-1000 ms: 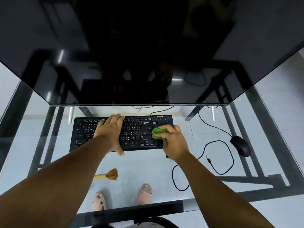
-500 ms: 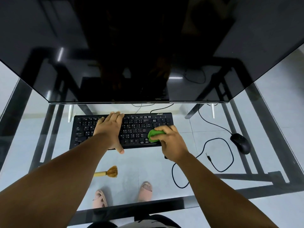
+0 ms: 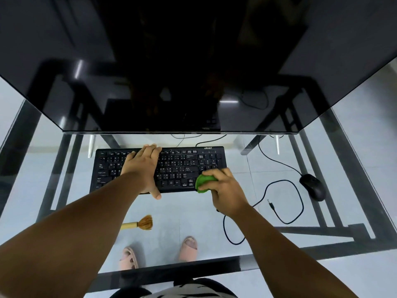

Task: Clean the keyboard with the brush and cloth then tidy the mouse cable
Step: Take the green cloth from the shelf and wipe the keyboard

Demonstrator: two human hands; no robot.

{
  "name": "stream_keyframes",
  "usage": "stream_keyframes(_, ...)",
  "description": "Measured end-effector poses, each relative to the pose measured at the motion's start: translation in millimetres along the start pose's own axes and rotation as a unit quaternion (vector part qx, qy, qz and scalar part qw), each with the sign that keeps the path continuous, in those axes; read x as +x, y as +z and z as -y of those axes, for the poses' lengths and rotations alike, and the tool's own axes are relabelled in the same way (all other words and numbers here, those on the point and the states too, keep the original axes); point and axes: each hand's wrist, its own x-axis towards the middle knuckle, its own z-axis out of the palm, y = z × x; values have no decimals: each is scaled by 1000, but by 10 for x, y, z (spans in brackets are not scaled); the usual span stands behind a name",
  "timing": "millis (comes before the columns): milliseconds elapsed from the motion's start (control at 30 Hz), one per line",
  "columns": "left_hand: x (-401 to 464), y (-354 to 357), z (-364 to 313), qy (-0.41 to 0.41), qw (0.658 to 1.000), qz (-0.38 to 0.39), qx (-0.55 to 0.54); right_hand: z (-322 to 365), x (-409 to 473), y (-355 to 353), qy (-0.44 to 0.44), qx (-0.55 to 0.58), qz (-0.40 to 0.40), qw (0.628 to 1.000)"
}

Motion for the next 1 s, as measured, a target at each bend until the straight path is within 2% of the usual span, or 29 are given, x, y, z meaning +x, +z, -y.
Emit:
stream_keyframes(67, -1, -2, 1, 1, 1000, 0, 1, -76, -41, -45, 10, -3, -3, 1000)
stream_keyframes(200, -8, -3, 4, 0, 1000, 1, 1, -206, -154, -104, 68, 2, -69, 995)
stream_keyframes(333, -1, 1, 5, 1, 1000, -1, 1, 44, -45, 26, 106, 1, -94, 990)
stream_keyframes(533, 0, 16, 13, 2, 1000, -4, 1, 342, 103, 79, 58, -15, 8, 998)
stream_keyframes(700, 8, 32, 17, 1, 1000, -6, 3, 284, 86, 64, 103, -7, -24, 994)
stream_keyframes(900, 11, 85, 61, 7, 1000, -14, -7, 537, 247, 101, 47, -9, 49, 998)
stream_keyframes(1000, -12, 125, 108, 8, 1000, -17, -7, 344, 153, 62, 90, -11, 2, 996)
